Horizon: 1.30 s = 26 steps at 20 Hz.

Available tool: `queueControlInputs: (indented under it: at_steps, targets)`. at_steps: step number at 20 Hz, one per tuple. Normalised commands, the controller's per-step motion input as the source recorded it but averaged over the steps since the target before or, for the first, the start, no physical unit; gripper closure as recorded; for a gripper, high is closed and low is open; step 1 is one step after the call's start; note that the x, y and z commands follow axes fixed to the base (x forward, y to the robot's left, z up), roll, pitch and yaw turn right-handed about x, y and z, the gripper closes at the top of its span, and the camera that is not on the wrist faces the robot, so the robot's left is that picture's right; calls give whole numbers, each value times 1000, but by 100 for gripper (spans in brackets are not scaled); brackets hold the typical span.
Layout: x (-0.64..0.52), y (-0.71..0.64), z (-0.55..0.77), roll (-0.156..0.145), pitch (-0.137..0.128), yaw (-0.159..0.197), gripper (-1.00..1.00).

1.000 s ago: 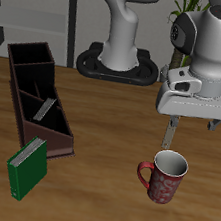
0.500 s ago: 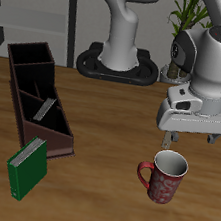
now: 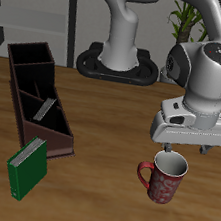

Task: Place the black book into the right desk caddy's left compartment and place the red mug into the right desk caddy's right compartment

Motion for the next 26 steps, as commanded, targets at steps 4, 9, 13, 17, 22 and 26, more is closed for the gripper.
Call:
queueControlInputs:
  at_steps: [4,9,13,17,22,26]
  targets:
    - [-81,-32,-377,-1,12,105,-100]
    - [-51,-84,-547,-8,67,205,-100]
    - [-33,-116,-289,13,54,78,-100]
    - [14,-162,-170,-35,32,40,100]
    - [-55,-78,178,-4,-20,-1,100]
    - [-93,-182,347,-18,-51,-12,100]
